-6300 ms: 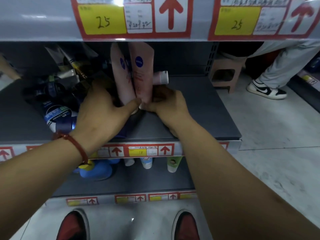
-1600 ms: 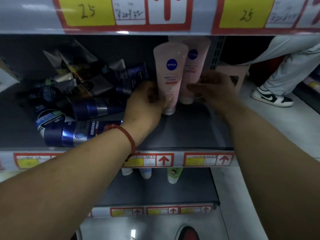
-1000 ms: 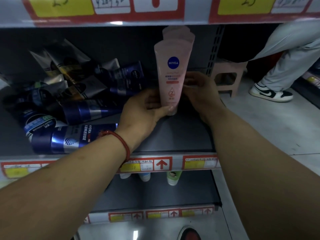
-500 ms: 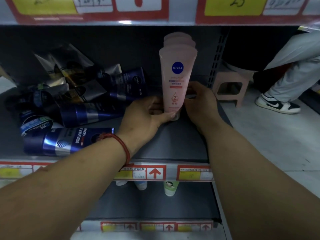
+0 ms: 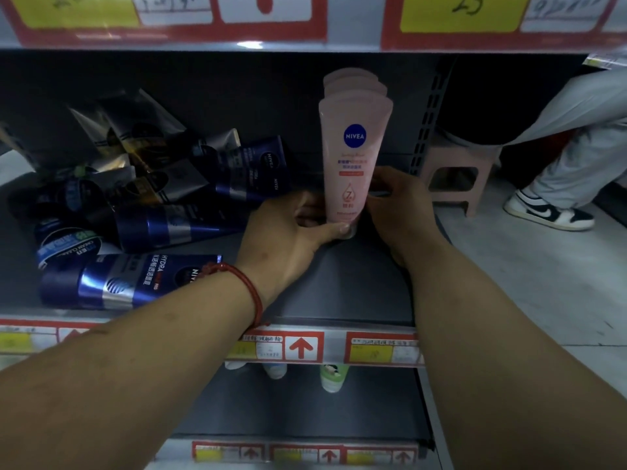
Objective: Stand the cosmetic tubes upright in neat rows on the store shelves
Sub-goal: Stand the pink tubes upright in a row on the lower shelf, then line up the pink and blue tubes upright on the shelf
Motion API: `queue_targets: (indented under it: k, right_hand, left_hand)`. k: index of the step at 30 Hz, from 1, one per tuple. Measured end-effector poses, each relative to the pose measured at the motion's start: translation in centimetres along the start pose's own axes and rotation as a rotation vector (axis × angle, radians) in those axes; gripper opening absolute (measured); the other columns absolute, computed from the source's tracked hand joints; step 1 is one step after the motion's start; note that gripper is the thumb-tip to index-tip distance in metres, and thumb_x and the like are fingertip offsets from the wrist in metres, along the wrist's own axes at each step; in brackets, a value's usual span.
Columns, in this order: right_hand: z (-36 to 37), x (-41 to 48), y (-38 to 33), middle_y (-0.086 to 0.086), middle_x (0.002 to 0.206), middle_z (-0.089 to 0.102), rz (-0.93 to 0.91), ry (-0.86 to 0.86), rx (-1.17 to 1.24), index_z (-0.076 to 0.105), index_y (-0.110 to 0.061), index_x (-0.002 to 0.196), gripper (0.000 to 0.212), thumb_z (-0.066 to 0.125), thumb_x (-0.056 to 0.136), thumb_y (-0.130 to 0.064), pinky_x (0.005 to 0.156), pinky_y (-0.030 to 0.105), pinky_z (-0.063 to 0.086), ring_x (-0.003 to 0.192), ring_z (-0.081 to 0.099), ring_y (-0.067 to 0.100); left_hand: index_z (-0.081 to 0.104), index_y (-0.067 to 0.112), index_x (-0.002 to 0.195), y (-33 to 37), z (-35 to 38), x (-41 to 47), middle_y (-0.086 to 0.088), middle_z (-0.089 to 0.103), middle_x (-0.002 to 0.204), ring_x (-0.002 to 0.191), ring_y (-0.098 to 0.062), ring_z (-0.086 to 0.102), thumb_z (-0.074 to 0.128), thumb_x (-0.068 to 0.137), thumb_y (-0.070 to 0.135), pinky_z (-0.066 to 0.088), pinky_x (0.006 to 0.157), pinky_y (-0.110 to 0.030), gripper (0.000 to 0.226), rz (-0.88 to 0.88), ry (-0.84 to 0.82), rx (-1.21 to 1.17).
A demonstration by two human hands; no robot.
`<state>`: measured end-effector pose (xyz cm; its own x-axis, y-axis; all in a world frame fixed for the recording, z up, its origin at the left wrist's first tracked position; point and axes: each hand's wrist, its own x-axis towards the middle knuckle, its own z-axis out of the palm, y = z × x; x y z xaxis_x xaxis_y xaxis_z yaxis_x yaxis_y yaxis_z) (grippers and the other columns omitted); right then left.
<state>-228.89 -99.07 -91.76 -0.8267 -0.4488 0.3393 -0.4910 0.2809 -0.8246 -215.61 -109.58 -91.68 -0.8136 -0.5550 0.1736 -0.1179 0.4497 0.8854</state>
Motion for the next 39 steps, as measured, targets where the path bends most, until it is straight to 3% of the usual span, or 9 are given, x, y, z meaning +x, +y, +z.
queue_targets:
  k: [4,13,18,26,30,32,34,36,39]
  right_hand:
    - [-0.1,0.0,-0.1,-0.004,0.114,0.07,0.035,-0.03,0.055,0.067,-0.017,0.123,0.033,0.07,0.09,-0.02,0.082,0.02,0.055,0.096,0.064,0.005]
    - [-0.2,0.0,-0.3,0.0,0.115,0.072,0.079,-0.044,0.111,0.069,-0.018,0.12,0.031,0.071,0.089,-0.022,0.089,0.035,0.058,0.104,0.068,0.012]
    - [-0.3,-0.2,-0.6,0.002,0.118,0.071,0.091,-0.054,0.11,0.068,-0.016,0.123,0.031,0.067,0.092,-0.022,0.09,0.034,0.058,0.106,0.067,0.013]
    - [-0.7,-0.2,-0.7,0.0,0.119,0.07,0.138,-0.055,0.109,0.067,-0.014,0.124,0.032,0.066,0.093,-0.023,0.082,0.019,0.055,0.106,0.066,0.01]
    - [-1.1,-0.8,-0.6,0.008,0.111,0.072,0.265,0.037,0.114,0.069,-0.005,0.117,0.035,0.074,0.087,-0.021,0.087,0.041,0.059,0.099,0.069,0.02]
    - [-1.8,-1.7,-1.1,0.013,0.108,0.072,0.299,0.032,0.01,0.071,-0.001,0.112,0.033,0.076,0.084,-0.019,0.089,0.043,0.057,0.098,0.068,0.026]
    - [-2.7,-3.2,-2.1,0.011,0.11,0.071,0.271,-0.007,-0.175,0.07,-0.004,0.111,0.028,0.073,0.088,-0.02,0.085,0.035,0.053,0.101,0.065,0.026]
    - [-3.7,-4.7,-3.6,0.01,0.114,0.069,0.256,-0.044,-0.315,0.067,-0.009,0.116,0.028,0.069,0.091,-0.021,0.079,0.027,0.045,0.105,0.063,0.026]
    - [-4.7,-7.3,-6.7,0.014,0.122,0.065,0.187,-0.132,-0.474,0.061,-0.007,0.125,0.036,0.066,0.091,-0.019,0.079,0.026,0.043,0.109,0.061,0.03]
  left_hand:
    - [0.07,0.026,0.116,0.0,0.0,0.1,0.012,0.074,0.11,0.098,0.001,0.069,0.086,0.075,0.034,0.057,0.094,-0.029,0.045,-0.005,0.005,0.008]
    - [0.069,0.031,0.116,-0.1,0.0,0.1,0.014,0.074,0.11,0.099,0.002,0.068,0.086,0.075,0.038,0.056,0.096,-0.031,0.045,-0.014,0.005,0.032]
    - [0.07,0.031,0.114,-0.1,0.1,0.1,0.014,0.074,0.11,0.099,0.001,0.068,0.086,0.074,0.04,0.056,0.095,-0.033,0.044,-0.005,0.013,0.04]
    - [0.069,0.03,0.116,-0.1,0.0,0.2,0.014,0.074,0.11,0.099,0.001,0.068,0.086,0.073,0.042,0.056,0.095,-0.034,0.048,-0.03,0.005,0.054]
    - [0.065,0.026,0.124,0.5,-0.4,-0.2,0.011,0.071,0.117,0.104,-0.005,0.067,0.086,0.073,0.043,0.055,0.097,-0.033,0.058,-0.049,-0.035,0.091]
    - [0.058,0.023,0.134,1.2,-0.9,-0.4,0.005,0.066,0.128,0.112,-0.012,0.063,0.085,0.074,0.043,0.052,0.1,-0.033,0.069,-0.089,-0.091,0.159]
    - [0.054,0.02,0.137,2.2,-1.7,-0.8,0.003,0.062,0.132,0.117,-0.016,0.061,0.084,0.076,0.043,0.049,0.101,-0.033,0.072,-0.113,-0.131,0.206]
    - [0.056,0.019,0.136,3.6,-2.8,-1.6,0.006,0.061,0.127,0.115,-0.016,0.059,0.08,0.081,0.041,0.045,0.094,-0.026,0.063,-0.096,-0.164,0.273]
    - [0.055,0.02,0.136,5.8,-5.2,-3.2,-0.001,0.062,0.131,0.12,-0.023,0.059,0.076,0.086,0.036,0.042,0.091,-0.024,0.057,-0.042,-0.245,0.442]
